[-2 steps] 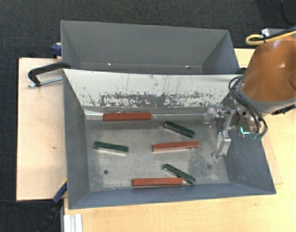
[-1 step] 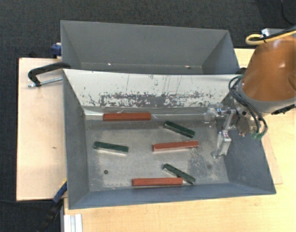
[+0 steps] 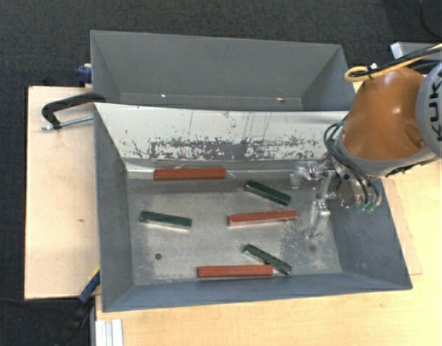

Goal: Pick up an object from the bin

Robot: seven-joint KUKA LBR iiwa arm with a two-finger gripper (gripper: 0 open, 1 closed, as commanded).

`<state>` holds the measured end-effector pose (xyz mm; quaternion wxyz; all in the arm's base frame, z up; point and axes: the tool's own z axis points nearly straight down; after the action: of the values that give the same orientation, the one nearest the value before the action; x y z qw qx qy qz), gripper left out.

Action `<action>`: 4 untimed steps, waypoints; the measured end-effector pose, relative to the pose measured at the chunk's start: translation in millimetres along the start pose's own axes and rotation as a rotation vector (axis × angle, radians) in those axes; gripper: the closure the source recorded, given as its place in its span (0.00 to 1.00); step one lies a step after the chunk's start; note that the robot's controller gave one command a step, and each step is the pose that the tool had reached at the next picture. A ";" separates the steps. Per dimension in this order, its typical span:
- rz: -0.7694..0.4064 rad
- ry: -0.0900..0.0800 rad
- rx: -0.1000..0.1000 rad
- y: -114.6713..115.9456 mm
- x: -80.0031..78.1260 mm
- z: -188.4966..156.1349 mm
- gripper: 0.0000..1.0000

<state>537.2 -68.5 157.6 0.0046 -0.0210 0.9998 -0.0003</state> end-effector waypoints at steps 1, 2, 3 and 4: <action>-0.066 0.004 -0.001 21.6 29.6 83.4 1.00; -0.066 0.004 -0.001 21.7 30.4 85.7 0.00; -0.066 0.007 -0.001 21.4 30.9 85.4 1.00; -0.066 0.007 -0.001 21.4 30.9 85.5 1.00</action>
Offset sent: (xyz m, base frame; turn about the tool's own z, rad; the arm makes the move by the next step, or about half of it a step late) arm 0.0000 0.0000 0.0000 0.0000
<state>506.2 -48.5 71.8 0.0010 -0.0541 0.9985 0.0000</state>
